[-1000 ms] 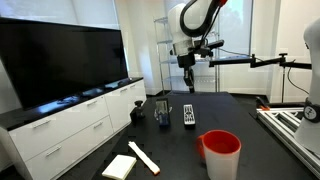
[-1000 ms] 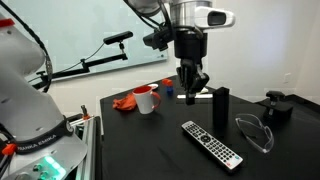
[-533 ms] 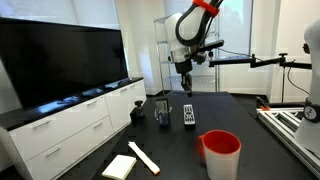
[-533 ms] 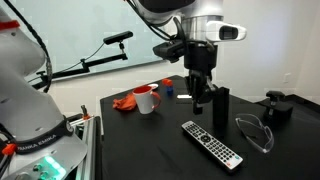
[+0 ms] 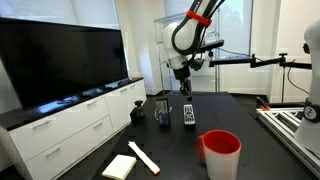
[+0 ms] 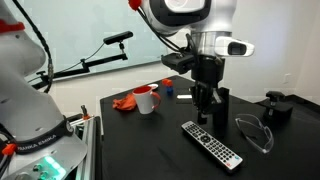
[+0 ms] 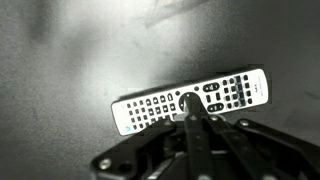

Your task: Press a button on the grey remote control.

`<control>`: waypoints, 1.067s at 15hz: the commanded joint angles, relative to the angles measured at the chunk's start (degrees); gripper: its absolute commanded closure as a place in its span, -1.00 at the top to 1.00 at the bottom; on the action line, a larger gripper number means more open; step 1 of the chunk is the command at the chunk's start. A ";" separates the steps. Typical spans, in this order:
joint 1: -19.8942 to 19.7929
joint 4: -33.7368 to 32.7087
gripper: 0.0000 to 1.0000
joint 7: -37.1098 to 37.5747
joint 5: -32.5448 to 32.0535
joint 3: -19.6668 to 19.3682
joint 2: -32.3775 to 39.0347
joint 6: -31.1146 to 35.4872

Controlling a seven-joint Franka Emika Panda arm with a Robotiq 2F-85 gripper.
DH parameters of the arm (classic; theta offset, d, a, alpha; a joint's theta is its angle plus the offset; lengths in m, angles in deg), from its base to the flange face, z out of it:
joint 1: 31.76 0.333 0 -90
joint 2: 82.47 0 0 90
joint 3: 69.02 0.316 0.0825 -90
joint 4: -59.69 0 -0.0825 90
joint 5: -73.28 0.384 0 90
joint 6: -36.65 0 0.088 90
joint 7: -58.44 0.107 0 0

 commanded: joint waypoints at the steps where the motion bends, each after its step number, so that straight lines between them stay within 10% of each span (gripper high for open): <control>1: -0.25 -1.50 -1.00 1.49 -1.79 -0.20 0.24 -0.10; 16: -0.23 -3.45 -1.00 0.62 -1.31 0.31 4.42 2.60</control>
